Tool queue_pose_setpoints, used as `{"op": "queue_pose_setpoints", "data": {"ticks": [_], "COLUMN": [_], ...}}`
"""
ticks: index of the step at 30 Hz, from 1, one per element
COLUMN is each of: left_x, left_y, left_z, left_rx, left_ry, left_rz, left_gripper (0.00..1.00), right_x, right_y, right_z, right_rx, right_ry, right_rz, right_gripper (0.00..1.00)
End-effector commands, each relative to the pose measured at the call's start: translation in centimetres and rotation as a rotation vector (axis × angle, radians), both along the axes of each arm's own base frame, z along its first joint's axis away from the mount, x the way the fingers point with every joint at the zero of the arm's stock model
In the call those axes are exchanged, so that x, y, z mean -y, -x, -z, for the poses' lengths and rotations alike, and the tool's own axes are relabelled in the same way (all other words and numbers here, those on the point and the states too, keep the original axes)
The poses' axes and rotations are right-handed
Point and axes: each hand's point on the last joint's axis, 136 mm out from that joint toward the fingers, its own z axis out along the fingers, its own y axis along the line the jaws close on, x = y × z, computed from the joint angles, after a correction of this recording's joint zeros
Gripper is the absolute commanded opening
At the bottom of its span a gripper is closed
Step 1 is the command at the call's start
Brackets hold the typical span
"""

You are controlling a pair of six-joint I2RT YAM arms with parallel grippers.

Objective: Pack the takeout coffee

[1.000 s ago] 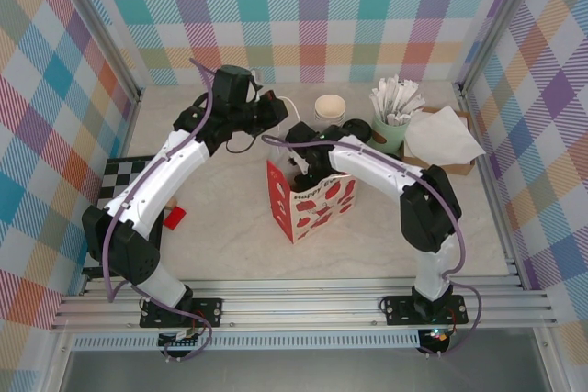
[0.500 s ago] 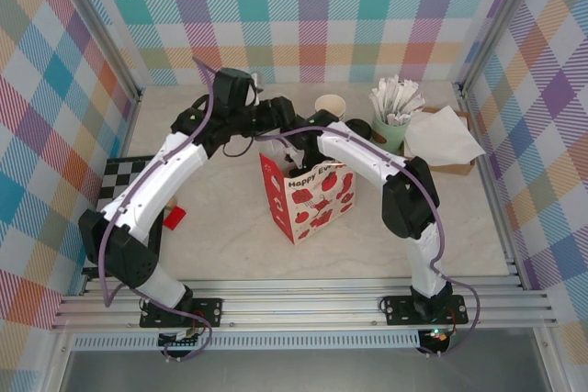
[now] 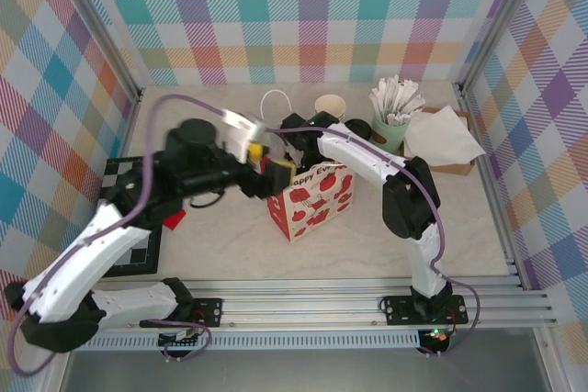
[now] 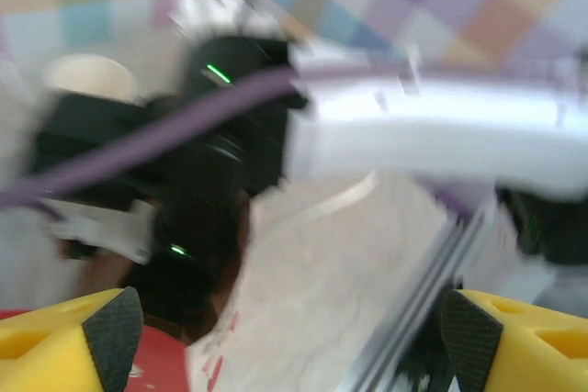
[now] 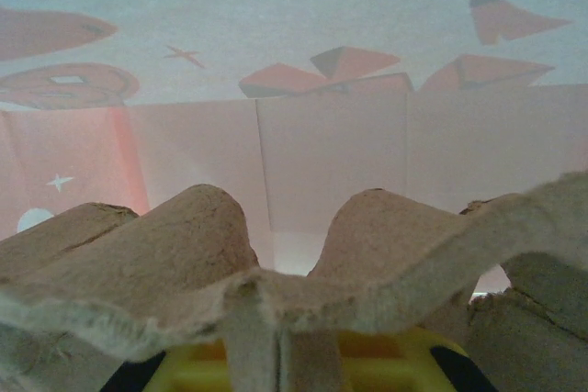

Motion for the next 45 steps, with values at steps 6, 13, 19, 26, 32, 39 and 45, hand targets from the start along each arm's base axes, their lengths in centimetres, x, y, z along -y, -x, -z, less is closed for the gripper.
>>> {"op": "queue_pose_setpoints", "data": {"ticks": [6, 13, 19, 26, 32, 39, 45], "left_x": [4.6, 5.1, 6.5, 8.1, 8.4, 4.4, -2.0], "left_y": [-3.7, -3.3, -1.1, 0.5, -0.1, -2.2, -4.2], "left_z": [7.9, 10.1, 12.2, 11.9, 10.7, 4.8, -1.5], "left_rx": [0.22, 0.176, 0.071, 0.131, 0.213, 0.172, 0.173], "left_ry": [-0.431, -0.449, -0.472, -0.44, -0.38, -0.236, 0.001], "left_rz": [0.124, 0.17, 0.262, 0.351, 0.334, 0.116, -0.108], "left_gripper": [0.64, 0.4, 0.26, 0.31, 0.32, 0.67, 0.96], "right_x": [-0.1, -0.3, -0.1, 0.0, 0.1, 0.1, 0.0], "right_y": [0.4, 0.4, 1.0, 1.8, 1.3, 0.0, -0.9], "right_z": [-0.8, -0.6, -0.6, 0.0, 1.5, 2.2, 3.0], "right_rx": [-0.002, -0.01, -0.054, -0.111, -0.1, -0.011, 0.11], "right_ry": [-0.048, -0.051, -0.043, -0.024, -0.004, -0.018, -0.079], "right_rz": [0.024, 0.022, 0.033, 0.049, 0.042, 0.027, -0.018], "right_gripper": [0.0, 0.0, 0.0, 0.0, 0.0, 0.0, 0.0]}}
